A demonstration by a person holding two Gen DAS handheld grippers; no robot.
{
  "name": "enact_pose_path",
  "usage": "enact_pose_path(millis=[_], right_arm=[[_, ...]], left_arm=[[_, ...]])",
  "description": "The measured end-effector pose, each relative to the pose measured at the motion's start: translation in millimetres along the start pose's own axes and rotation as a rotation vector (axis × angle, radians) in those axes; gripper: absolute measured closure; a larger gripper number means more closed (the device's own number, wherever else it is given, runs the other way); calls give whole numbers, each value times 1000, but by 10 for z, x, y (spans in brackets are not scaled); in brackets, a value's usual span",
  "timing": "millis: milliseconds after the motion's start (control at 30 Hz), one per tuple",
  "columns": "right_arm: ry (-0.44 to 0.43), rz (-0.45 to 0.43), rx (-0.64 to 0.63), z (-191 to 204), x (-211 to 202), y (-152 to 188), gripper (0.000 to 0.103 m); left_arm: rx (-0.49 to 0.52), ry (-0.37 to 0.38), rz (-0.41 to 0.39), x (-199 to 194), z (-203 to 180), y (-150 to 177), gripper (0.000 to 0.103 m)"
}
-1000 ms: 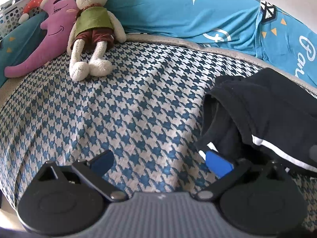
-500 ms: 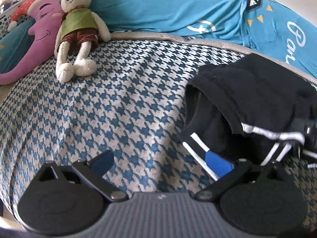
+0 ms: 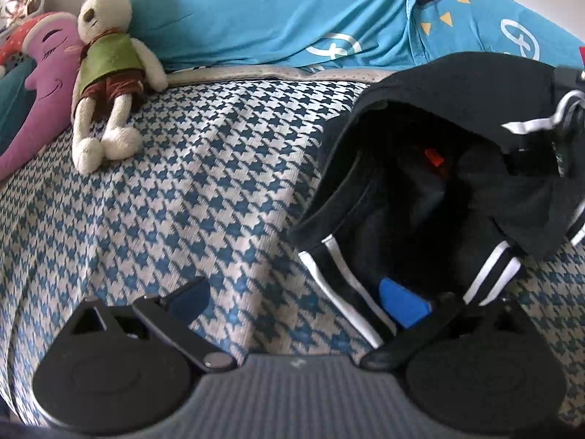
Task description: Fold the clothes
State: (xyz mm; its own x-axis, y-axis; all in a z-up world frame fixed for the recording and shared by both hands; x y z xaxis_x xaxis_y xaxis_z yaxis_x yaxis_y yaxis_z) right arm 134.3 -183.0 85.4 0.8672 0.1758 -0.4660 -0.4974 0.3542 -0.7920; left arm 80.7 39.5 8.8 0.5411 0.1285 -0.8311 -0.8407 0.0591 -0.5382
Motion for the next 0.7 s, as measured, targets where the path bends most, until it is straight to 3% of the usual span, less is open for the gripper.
enact_pose_path(millis=[233,433,600,667,700], right_arm=[[95,-4,97,-245,178,-226,99],[91,41,-56,-62,82,-74,98],[33,136,-140,-34,-30,145,98],[13,172,-153,-42,-75,221,94],[2,188,-159,-49,-84,249,87]], left_arm=[[65,-46,10,243,-83,-144,0],[56,-66,3,343,-31,-260,0],[49,-75,8,405,19,-287,0],[40,-78,11,418,31,-294,0],[39,-84,10,421,30,-299,0]])
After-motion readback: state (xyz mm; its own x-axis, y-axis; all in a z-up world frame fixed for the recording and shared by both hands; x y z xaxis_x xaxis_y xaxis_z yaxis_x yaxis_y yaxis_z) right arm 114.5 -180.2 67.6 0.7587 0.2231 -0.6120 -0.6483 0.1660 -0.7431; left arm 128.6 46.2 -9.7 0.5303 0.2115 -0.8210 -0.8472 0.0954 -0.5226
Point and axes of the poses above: each gripper's, at about its wrist camera, not at the fingertips, and x roughly the way its jaws point, z to its left, y to its underside, the point moved 2 cm from there along x, roughly the way its jaws point, and after that the axes turned 7 degrees about x, right-handed, at the moved point
